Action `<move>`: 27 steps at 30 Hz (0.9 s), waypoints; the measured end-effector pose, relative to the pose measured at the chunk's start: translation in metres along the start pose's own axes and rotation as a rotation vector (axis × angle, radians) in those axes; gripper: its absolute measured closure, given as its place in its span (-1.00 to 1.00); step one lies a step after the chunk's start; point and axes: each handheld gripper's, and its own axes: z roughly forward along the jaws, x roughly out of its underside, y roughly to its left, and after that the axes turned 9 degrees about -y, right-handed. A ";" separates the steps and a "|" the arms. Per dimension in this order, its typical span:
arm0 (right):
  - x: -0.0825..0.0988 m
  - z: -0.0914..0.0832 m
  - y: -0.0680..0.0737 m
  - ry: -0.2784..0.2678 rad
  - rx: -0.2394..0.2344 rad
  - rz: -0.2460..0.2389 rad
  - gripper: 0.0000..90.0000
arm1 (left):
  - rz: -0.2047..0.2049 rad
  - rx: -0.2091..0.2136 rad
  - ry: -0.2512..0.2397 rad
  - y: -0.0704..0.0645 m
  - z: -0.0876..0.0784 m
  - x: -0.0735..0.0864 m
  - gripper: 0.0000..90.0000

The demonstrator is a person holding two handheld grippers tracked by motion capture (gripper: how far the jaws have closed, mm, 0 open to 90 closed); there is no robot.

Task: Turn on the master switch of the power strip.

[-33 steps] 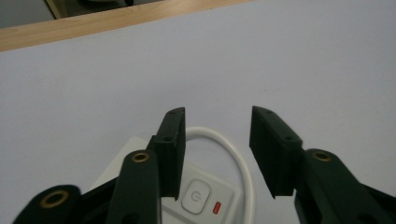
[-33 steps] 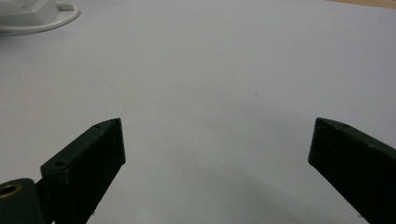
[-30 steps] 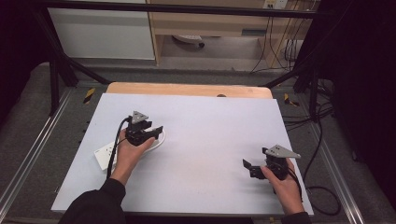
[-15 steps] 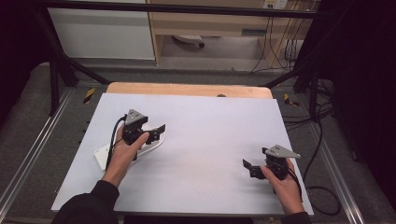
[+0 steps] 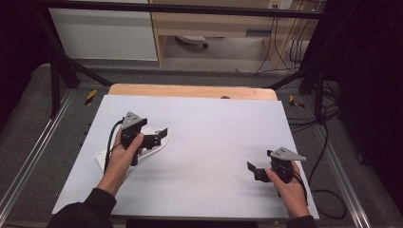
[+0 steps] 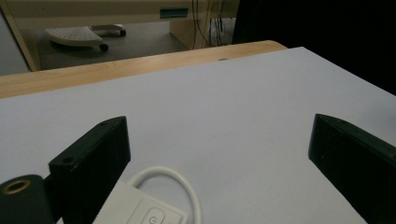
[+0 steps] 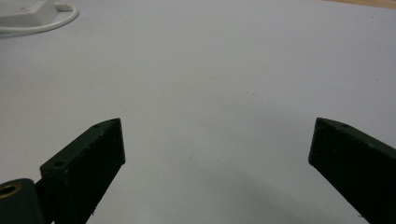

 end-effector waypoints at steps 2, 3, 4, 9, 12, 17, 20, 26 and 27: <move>0.000 0.000 0.000 0.000 0.001 0.001 -0.91 | 0.003 0.002 -0.006 -0.001 -0.004 -0.001 -0.88; 0.000 0.000 0.000 0.000 0.001 0.002 -0.91 | 0.007 0.002 -0.010 -0.001 -0.005 -0.002 -0.88; 0.000 0.000 0.000 0.000 0.001 0.003 -0.91 | 0.006 0.005 -0.014 -0.001 -0.007 -0.003 -0.88; 0.000 0.000 0.000 0.001 0.002 0.004 -0.91 | 0.016 0.016 -0.028 -0.003 -0.017 -0.006 -0.88; 0.000 0.000 0.000 0.001 0.003 0.003 -0.91 | 0.015 0.016 -0.033 -0.003 -0.023 -0.007 -0.88; 0.000 0.000 0.000 0.001 0.004 0.003 -0.91 | 0.015 0.017 -0.047 -0.002 -0.033 -0.007 -0.88; 0.000 0.000 0.000 0.003 0.004 0.000 -0.91 | 0.016 0.019 -0.055 -0.001 -0.040 -0.006 -0.88; 0.000 0.000 0.000 0.003 0.005 0.000 -0.91 | 0.022 0.011 -0.070 0.002 -0.057 0.000 -0.88; 0.000 0.000 0.000 0.003 0.005 -0.001 -0.91 | 0.021 0.008 -0.073 0.003 -0.060 0.001 -0.89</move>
